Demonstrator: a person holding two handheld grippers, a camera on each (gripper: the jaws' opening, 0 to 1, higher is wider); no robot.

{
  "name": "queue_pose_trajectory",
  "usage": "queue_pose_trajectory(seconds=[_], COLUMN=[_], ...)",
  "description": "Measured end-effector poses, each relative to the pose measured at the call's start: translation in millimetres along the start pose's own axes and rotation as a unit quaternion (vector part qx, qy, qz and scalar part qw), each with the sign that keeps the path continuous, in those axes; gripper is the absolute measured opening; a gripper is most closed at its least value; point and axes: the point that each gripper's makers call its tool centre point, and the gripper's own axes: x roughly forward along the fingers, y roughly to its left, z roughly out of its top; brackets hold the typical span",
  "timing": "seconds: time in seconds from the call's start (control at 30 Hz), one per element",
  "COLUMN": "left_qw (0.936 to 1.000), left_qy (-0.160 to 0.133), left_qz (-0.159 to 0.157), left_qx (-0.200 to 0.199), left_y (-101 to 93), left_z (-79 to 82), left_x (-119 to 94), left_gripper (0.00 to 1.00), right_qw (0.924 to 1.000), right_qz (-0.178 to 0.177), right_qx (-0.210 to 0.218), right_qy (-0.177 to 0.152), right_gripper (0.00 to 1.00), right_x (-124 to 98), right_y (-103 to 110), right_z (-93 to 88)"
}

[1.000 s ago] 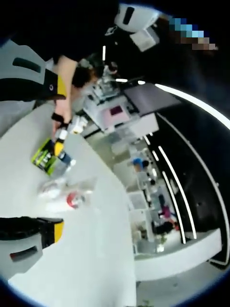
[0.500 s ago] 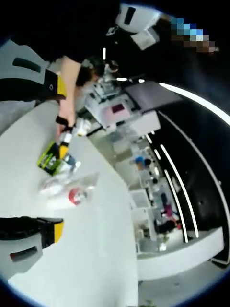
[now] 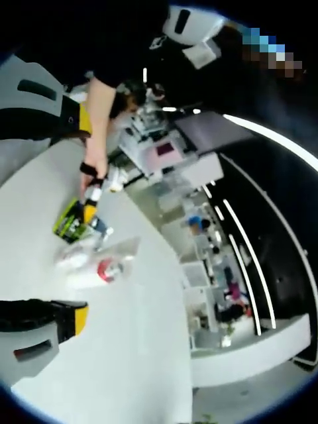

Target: Arrange the skincare products in the storage area until every visible bottle or jar stands upright without overlapping.

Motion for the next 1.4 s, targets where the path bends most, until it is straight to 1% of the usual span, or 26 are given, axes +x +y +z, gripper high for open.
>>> queue_pose_trajectory(seconds=[0.17, 0.4, 0.6, 0.7, 0.77, 0.87, 0.97, 1.03, 1.07, 1.13, 1.2, 1.27, 1.4], left_qw=[1.0000, 0.9997, 0.9991, 0.9976, 0.9971, 0.9962, 0.9954, 0.9944, 0.9932, 0.9901, 0.9885, 0.9866, 0.9824], left_qy=[0.007, 0.019, 0.030, 0.049, 0.054, 0.057, 0.058, 0.060, 0.061, 0.073, 0.080, 0.088, 0.092], left_qz=[0.001, 0.011, 0.021, 0.030, 0.032, 0.040, 0.046, 0.051, 0.055, 0.066, 0.069, 0.075, 0.088], left_qx=[0.004, 0.010, 0.021, 0.037, 0.043, 0.052, 0.061, 0.070, 0.083, 0.100, 0.109, 0.116, 0.137], left_y=[-1.0, 4.4, 8.4, 8.8, 7.4, 8.0, 9.0, 8.1, 7.6, 8.2, 7.2, 7.3, 10.6], left_z=[-2.8, -7.7, -7.7, -11.4, -13.0, -13.4, -11.5, -9.9, -9.0, -11.2, -13.3, -16.1, -15.7], left_x=[2, 2, 0, -1, -1, -1, -2, -3, -3, -4, -4, -5, -7], left_gripper=[0.00, 0.00, 0.01, 0.04, 0.07, 0.11, 0.13, 0.16, 0.18, 0.20, 0.20, 0.21, 0.25], right_qw=[1.0000, 1.0000, 1.0000, 1.0000, 1.0000, 1.0000, 1.0000, 1.0000, 1.0000, 1.0000, 0.9997, 0.9998, 0.9999], right_qz=[0.000, -0.002, -0.001, -0.002, -0.001, 0.001, 0.001, 0.001, 0.002, 0.003, 0.004, 0.002, -0.002], right_qx=[0.000, 0.002, 0.004, 0.007, 0.007, 0.007, 0.003, 0.002, 0.002, 0.007, 0.020, 0.019, 0.012], right_qy=[0.001, -0.001, -0.003, 0.000, -0.001, 0.000, 0.003, 0.003, 0.001, -0.003, -0.011, -0.012, -0.007], right_gripper=[0.99, 0.99, 0.99, 0.99, 0.99, 0.99, 0.99, 0.99, 0.99, 0.99, 0.99, 0.99, 0.99], right_x=[0, -1, -2, -1, -1, 0, 0, 0, 0, -1, -2, -3, -3], right_y=[-1, -3, -4, -4, -3, -2, -3, -3, -2, -3, -4, -4, -6], right_z=[-0.2, 0.0, -1.3, -4.2, -4.2, -4.5, -5.3, -5.1, -4.8, -4.8, -3.7, -3.6, -5.3])
